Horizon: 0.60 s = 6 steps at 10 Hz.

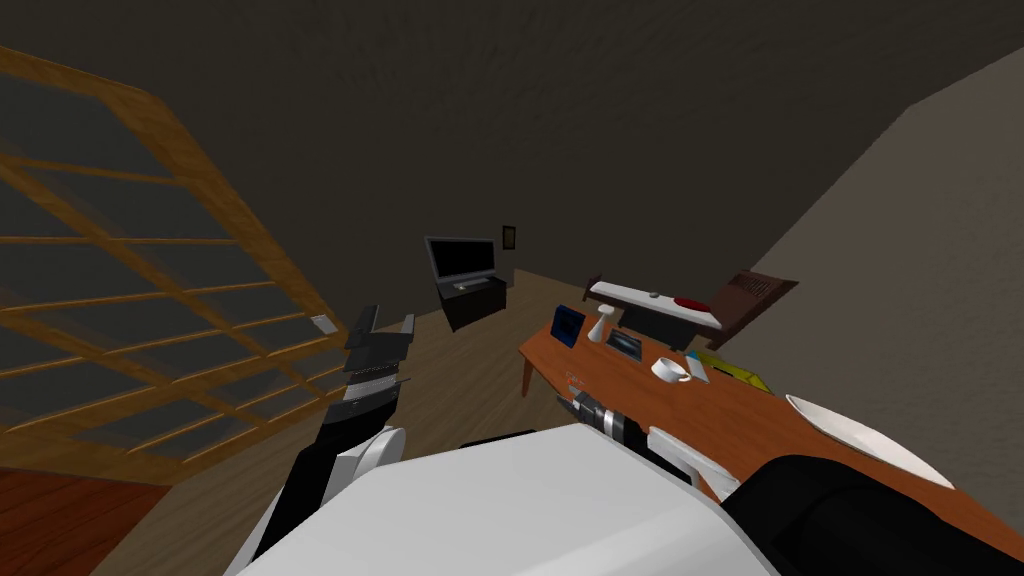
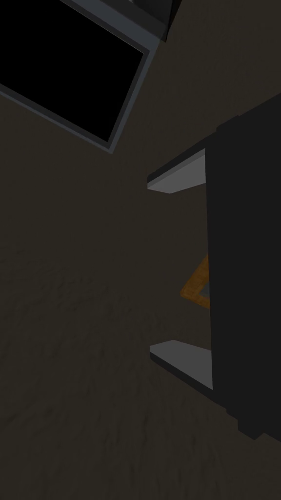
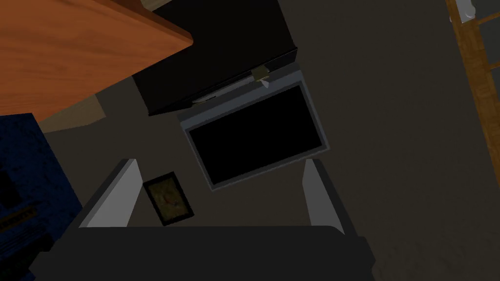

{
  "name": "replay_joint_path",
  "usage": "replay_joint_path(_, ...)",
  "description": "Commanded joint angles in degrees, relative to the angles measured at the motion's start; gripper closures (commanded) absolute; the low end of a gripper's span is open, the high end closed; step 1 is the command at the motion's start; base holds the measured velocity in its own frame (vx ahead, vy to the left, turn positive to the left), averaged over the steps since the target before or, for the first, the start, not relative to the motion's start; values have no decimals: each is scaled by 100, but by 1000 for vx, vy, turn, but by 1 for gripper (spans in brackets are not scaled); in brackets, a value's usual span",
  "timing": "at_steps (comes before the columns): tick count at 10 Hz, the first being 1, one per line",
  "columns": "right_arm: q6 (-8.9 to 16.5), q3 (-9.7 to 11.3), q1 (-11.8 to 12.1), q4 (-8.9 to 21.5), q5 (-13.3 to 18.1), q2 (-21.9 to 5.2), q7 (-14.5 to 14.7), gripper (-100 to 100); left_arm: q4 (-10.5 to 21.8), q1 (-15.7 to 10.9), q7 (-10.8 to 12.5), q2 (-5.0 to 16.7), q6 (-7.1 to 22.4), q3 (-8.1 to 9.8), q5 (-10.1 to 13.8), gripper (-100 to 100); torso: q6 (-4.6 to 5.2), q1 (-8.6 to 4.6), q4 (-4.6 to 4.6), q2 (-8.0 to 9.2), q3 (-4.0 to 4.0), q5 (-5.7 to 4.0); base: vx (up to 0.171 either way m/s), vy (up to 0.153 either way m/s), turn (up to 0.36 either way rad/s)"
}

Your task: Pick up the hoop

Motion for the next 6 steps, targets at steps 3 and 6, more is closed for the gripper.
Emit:
replay_joint_path(3, 26, 480, -110, 740, 321, -522, 154, -100, 0, 0, 0, 0, 0, 0, 0, 0, 0, 1, 1, 6, 3, 0, 101, 28, 147)
replay_joint_path(6, 61, 700, -151, 1090, 447, -732, 203, -100, 0, 0, 0, 0, 0, 1, 0, 0, 4, -7, 3, 17, 9, -2, 72, 4, 69)
